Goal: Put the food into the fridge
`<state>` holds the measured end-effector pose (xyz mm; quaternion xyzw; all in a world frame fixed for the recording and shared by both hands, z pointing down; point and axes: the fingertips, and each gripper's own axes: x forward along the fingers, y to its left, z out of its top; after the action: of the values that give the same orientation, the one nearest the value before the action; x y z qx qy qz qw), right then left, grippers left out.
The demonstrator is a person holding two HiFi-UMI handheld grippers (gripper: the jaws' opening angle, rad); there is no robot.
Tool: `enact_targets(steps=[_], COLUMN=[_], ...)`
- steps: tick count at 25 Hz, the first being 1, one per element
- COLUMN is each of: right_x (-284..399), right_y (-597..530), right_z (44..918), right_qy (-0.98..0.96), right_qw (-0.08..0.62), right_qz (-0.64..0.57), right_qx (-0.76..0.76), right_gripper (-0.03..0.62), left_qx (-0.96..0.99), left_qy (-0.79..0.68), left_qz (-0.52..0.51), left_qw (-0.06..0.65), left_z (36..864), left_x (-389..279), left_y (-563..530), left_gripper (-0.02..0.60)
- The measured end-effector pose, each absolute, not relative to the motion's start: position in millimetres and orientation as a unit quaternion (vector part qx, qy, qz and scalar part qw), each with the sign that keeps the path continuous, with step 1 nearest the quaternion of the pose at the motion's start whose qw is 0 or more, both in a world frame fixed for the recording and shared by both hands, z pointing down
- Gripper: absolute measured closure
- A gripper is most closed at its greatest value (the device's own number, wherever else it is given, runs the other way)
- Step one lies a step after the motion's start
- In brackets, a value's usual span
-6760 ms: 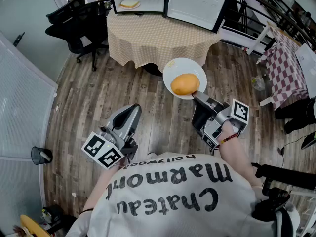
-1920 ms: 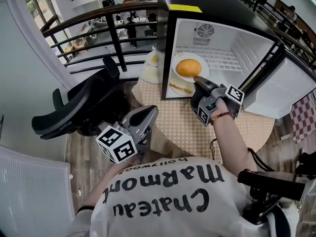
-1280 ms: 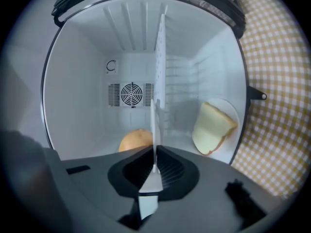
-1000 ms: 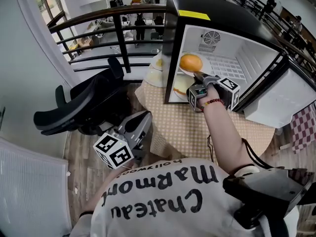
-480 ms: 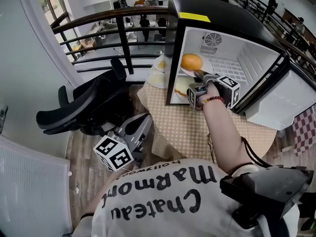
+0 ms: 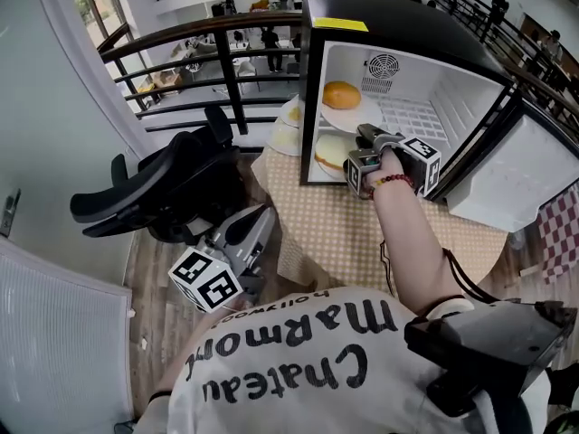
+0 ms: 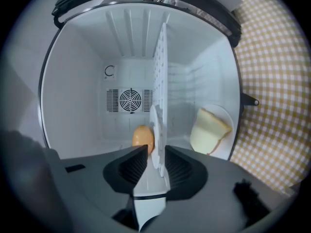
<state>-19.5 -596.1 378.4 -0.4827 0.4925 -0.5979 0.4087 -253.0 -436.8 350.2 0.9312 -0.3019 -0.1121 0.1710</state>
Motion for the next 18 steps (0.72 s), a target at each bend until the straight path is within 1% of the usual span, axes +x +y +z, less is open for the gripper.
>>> enact_targets(steps=[4, 7, 9, 13, 18], right_x=[-9, 0, 6, 20, 42], right_y=[-580, -562, -546, -507, -454], right_z=[355, 337, 328, 323, 332], right_qy=[0.539, 0.584, 0.609, 0.641, 0.679], right_qw=[0.398, 0.381, 0.369, 0.351, 0.311], right_qz=[-0.566, -0.541, -0.530, -0.523, -0.513], right_qx=[-0.480, -0.470, -0.460, -0.438, -0.424], right_gripper=[0.491, 0.546, 0.560, 0.574, 0.579], left_qx=[0.931, 0.932, 0.932, 0.930, 0.931], left_qy=[-0.305, -0.303, -0.304, -0.310, -0.310], left_qz=[-0.110, -0.108, -0.111, -0.120, -0.124], left_qw=[0.167, 0.164, 0.162, 0.159, 0.147], left_z=[347, 342, 338, 328, 321], left_x=[-240, -223, -210, -182, -139], left_y=[-423, -409, -400, -380, -343], left_gripper=[0.578, 0.578, 0.578, 0.578, 0.578])
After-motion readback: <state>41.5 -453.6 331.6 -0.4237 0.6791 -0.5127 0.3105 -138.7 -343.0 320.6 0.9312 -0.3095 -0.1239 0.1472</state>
